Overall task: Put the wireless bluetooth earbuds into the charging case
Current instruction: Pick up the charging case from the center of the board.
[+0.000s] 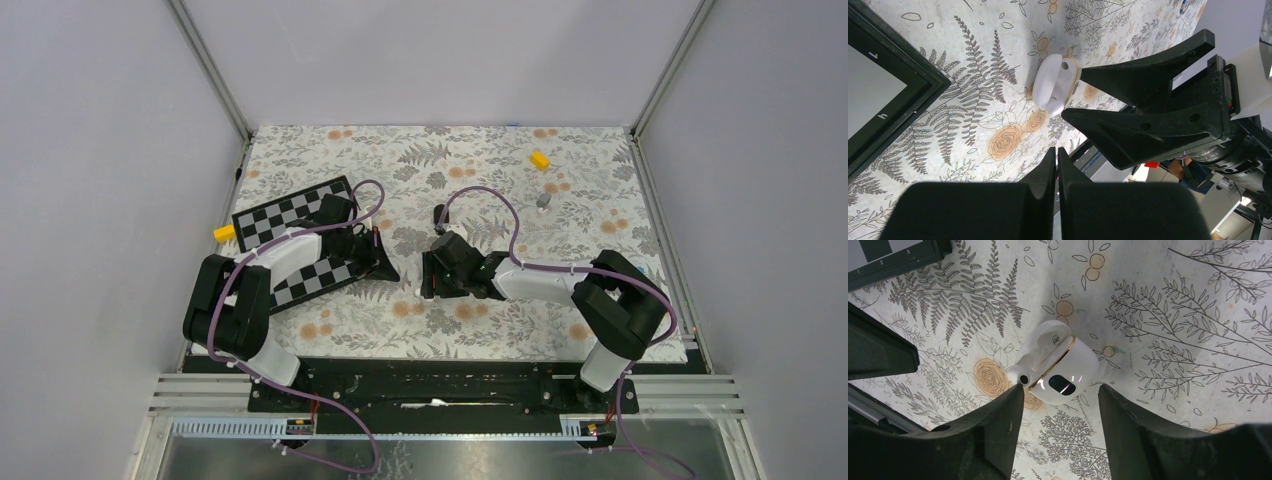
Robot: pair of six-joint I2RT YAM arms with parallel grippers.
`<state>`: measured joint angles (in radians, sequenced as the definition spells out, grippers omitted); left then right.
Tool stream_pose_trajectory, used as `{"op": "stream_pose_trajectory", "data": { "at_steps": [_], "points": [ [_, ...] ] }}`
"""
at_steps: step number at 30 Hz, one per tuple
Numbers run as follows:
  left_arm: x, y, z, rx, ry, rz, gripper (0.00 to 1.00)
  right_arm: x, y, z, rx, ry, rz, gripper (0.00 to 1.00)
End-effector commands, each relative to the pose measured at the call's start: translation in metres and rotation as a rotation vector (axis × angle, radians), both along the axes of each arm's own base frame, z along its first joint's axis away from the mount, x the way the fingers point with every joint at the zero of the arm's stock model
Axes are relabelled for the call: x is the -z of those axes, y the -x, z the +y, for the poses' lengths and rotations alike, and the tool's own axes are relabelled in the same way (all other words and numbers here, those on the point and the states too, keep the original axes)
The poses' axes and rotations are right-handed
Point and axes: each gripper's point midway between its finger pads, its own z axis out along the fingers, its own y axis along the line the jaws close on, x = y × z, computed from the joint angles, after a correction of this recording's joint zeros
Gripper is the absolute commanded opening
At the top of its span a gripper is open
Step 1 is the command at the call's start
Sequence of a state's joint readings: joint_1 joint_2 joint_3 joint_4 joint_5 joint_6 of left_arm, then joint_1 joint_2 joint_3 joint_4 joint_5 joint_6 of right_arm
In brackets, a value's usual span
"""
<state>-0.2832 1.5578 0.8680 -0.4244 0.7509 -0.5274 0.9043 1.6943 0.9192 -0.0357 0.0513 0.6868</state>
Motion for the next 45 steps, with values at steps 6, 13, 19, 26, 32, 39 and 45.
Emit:
{"op": "stream_pose_trajectory", "data": {
  "at_steps": [6, 13, 19, 26, 32, 39, 45],
  "points": [
    [-0.005, -0.005, -0.003, 0.023, 0.012, -0.047, 0.0, -0.011, -0.014, 0.001, 0.038, 0.008, -0.057, 0.62],
    [-0.004, -0.006, -0.007, 0.032, 0.007, -0.047, 0.0, -0.013, -0.02, -0.005, 0.101, -0.016, -0.037, 0.6],
    [-0.003, -0.004, -0.009, 0.042, 0.008, -0.045, 0.0, -0.015, -0.018, -0.009, 0.27, -0.095, 0.034, 0.66],
    [-0.004, -0.004, -0.009, 0.044, 0.009, -0.059, 0.0, -0.037, -0.022, -0.034, 0.534, -0.175, 0.03, 0.54],
    [-0.012, -0.009, -0.01, 0.033, 0.019, -0.097, 0.0, -0.037, -0.023, -0.046, 0.651, -0.16, 0.065, 0.57],
    [-0.012, -0.007, -0.011, 0.039, 0.031, -0.097, 0.0, -0.017, -0.016, -0.028, 0.614, -0.172, 0.163, 0.66],
    [-0.012, -0.006, -0.01, 0.043, 0.032, -0.098, 0.0, -0.014, -0.019, -0.018, 0.582, -0.176, 0.178, 0.68]
  ]
}}
